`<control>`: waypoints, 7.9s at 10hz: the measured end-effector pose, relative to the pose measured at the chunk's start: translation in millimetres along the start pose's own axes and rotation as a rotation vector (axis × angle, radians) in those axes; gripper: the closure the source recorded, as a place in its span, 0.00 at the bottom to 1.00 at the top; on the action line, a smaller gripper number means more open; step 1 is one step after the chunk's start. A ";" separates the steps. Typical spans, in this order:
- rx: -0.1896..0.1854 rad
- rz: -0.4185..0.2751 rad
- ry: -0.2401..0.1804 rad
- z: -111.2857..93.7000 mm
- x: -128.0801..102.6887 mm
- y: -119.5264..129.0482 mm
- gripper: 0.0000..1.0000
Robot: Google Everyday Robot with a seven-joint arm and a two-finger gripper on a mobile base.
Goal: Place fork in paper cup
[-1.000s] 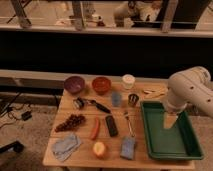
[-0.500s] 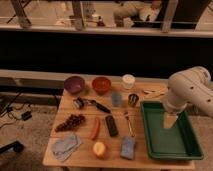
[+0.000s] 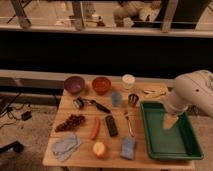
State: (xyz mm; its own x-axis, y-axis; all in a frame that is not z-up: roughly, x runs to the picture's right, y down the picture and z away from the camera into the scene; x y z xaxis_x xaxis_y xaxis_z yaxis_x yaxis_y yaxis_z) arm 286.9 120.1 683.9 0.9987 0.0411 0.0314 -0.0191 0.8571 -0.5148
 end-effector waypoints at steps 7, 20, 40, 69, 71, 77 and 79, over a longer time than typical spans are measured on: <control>0.006 -0.175 -0.015 24.1 -48.4 12.6 0.20; -0.070 -0.393 -0.163 71.8 -129.3 -4.2 0.20; -0.298 -0.693 -0.474 142.6 -164.6 -26.3 0.20; -0.239 -0.594 -0.285 188.5 -124.2 -16.2 0.20; -0.250 -0.604 -0.276 195.6 -127.1 -12.5 0.20; -0.258 -0.613 -0.265 204.7 -132.5 -13.8 0.20; -0.248 -0.604 -0.268 203.8 -132.0 -17.6 0.20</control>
State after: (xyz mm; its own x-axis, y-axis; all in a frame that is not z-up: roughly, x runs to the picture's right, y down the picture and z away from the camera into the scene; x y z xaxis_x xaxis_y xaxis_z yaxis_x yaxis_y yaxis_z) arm 145.6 204.3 863.5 0.7844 -0.2522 0.5667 0.5779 0.6291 -0.5199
